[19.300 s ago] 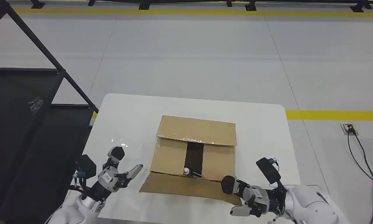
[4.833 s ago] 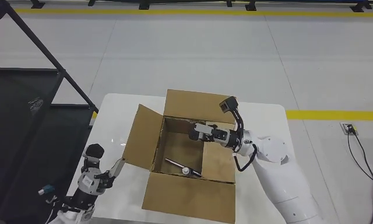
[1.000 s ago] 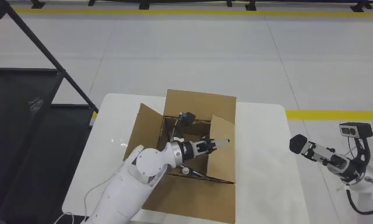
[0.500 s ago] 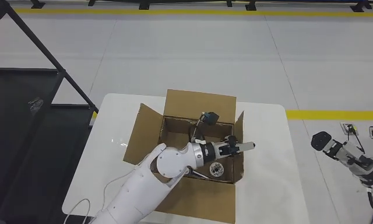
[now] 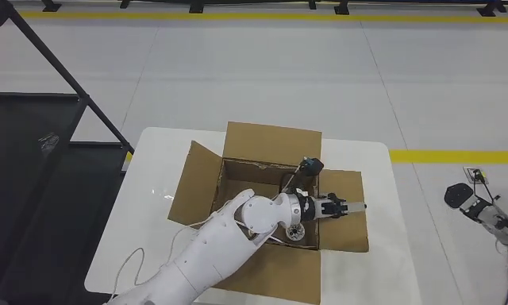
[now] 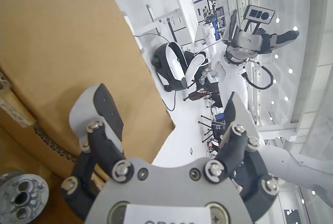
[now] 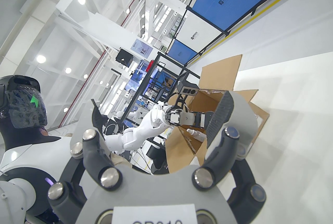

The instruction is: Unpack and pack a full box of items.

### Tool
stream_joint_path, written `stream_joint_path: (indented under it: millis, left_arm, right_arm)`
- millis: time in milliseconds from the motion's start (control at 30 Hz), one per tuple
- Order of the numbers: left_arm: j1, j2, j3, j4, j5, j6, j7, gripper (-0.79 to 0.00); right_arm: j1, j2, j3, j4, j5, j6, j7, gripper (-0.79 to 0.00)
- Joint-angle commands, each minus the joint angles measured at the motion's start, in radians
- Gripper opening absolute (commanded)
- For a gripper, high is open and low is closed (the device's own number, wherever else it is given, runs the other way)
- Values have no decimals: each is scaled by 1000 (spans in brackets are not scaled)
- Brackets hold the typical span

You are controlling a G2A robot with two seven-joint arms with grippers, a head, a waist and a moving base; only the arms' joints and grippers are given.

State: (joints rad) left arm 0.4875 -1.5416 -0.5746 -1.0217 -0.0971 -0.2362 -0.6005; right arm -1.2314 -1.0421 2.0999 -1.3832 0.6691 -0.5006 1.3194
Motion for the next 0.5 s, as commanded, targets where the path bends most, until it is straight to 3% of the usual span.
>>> stream_joint_path:
  millis: [0,467]
  left_arm:
    - [-13,-15,13,29,-2,5,-3,0]
    - [-55,-88,36,161,-15,-9,-18,0]
  right_arm:
    - [3,4,1,11,4,1,1,0]
    - [32,20,6,96,72,37,-80,0]
